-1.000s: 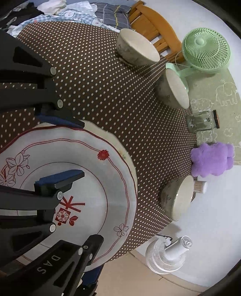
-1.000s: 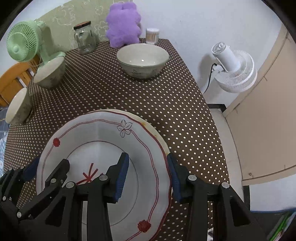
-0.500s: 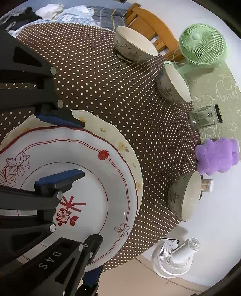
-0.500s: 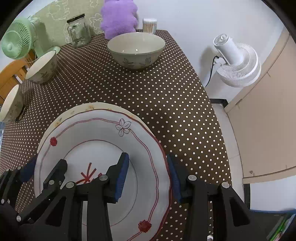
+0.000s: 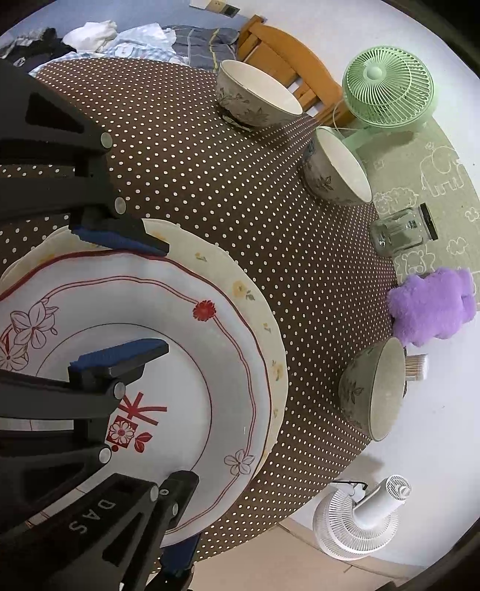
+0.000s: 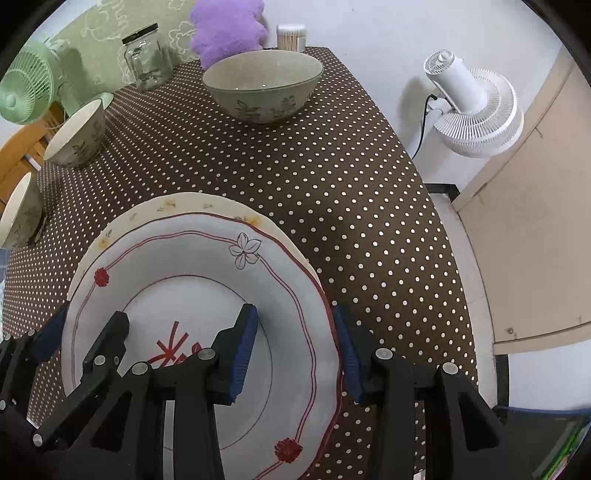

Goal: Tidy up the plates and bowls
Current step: 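Lower the red-patterned white plate onto the floral plate stack with both tools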

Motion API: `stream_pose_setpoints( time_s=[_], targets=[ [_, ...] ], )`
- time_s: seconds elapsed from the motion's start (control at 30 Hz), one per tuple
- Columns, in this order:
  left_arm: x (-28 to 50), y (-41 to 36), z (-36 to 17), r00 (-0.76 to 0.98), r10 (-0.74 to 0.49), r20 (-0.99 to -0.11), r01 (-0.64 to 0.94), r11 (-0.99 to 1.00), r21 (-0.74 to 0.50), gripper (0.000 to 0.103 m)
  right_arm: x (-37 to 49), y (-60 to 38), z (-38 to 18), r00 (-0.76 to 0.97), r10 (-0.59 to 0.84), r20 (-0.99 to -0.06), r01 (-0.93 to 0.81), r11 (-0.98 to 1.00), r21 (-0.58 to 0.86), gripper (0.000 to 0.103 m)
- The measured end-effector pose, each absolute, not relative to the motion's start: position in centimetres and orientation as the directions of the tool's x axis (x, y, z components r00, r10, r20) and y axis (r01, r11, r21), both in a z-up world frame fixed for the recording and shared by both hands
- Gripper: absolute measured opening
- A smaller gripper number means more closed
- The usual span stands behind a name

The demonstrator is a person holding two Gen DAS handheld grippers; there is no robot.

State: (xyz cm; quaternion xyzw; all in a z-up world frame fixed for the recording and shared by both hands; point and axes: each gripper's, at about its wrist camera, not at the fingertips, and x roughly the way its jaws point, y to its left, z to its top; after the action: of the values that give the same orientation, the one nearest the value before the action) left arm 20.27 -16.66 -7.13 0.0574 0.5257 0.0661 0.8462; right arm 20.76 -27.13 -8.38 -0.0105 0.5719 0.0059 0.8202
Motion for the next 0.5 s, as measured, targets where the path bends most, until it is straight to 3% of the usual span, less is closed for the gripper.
stream_pose_setpoints(
  time_s=[0.23, 0.33, 0.5],
  targets=[
    [20.3, -16.7, -7.1, 0.435, 0.17, -0.884, -0.053, 0.985, 0.163, 0.045, 19.7, -27.8, -7.5, 0.332, 0.028, -0.943, -0.025, 0.999, 0.021, 0.045],
    [20.3, -16.7, -7.1, 0.435, 0.171, -0.884, -0.054, 0.985, 0.164, 0.045, 19.1, -28.0, -7.3, 0.342, 0.006, -0.94, -0.02, 1.0, -0.001, 0.032],
    [20.2, -16.7, -7.1, 0.433, 0.175, -0.884, -0.052, 0.984, 0.17, 0.045, 18.9, -27.8, -7.3, 0.348, -0.001, -0.937, -0.029, 1.0, -0.011, 0.031]
  ],
)
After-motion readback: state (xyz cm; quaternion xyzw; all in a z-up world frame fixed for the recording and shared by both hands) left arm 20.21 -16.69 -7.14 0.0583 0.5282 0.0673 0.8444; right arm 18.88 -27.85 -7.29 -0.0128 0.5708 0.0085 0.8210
